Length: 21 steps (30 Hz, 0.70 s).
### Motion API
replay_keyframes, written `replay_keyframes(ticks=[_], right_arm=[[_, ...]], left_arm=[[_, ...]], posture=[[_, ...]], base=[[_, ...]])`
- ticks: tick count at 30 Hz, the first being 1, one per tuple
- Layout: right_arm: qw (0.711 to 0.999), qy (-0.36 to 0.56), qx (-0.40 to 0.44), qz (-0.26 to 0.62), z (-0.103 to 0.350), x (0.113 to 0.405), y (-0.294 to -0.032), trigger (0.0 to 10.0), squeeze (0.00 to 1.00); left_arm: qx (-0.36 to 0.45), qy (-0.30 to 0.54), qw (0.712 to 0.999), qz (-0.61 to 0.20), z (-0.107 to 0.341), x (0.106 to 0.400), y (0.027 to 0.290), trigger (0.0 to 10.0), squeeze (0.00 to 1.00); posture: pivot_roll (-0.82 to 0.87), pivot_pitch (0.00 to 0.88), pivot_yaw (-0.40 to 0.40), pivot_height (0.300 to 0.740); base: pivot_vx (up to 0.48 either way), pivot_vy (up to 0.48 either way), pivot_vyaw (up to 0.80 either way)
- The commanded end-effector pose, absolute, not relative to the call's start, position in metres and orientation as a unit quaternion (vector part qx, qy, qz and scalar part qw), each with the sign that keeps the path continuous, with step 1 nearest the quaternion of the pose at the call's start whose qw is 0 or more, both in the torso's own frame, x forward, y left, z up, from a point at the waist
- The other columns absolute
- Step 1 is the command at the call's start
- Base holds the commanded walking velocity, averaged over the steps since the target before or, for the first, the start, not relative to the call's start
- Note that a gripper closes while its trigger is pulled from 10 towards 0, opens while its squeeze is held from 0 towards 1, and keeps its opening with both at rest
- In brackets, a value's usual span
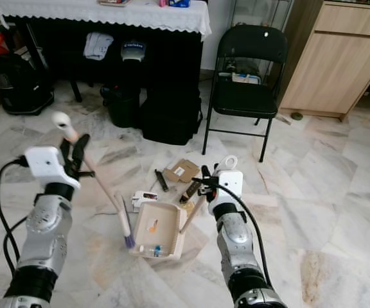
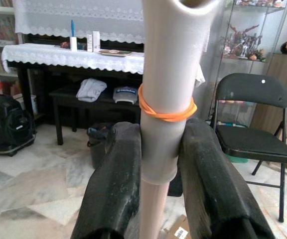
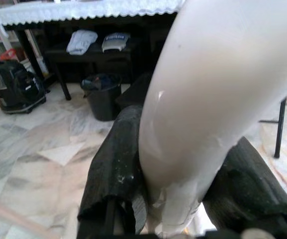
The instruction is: Sweep floor
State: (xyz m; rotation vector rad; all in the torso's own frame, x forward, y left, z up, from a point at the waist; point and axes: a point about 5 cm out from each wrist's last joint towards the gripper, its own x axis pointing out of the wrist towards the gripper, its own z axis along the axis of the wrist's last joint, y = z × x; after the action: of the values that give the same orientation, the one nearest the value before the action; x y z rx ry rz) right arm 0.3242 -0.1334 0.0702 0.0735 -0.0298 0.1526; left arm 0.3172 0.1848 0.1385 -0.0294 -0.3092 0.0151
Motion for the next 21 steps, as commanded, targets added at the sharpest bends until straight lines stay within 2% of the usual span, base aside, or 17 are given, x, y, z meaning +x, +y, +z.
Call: replay_keyframes(ticks=[1,21], right_arm=[[0.995,-0.062,0.034,0.072,0.0907,0.3318,-0.1361,10.0,0.0],[0.995,-0.06,0.034,0.075,0.091,0.3321,-0.1345,10.0,0.0]], left_arm=[[-0.012,-0.167,0.986,0.01,0.1439,0.3187,0.1855,10.0,0.0],[0.017,-0.152,0.988,0.006,0.1358,0.3169,0.1839,10.0,0.0]], posture=[[0.01,0.0,-0.051,0.74],[0.03,0.0,-0.055,0.74]], base=[[0.0,0.0,0.52],[0.0,0.0,0.7]])
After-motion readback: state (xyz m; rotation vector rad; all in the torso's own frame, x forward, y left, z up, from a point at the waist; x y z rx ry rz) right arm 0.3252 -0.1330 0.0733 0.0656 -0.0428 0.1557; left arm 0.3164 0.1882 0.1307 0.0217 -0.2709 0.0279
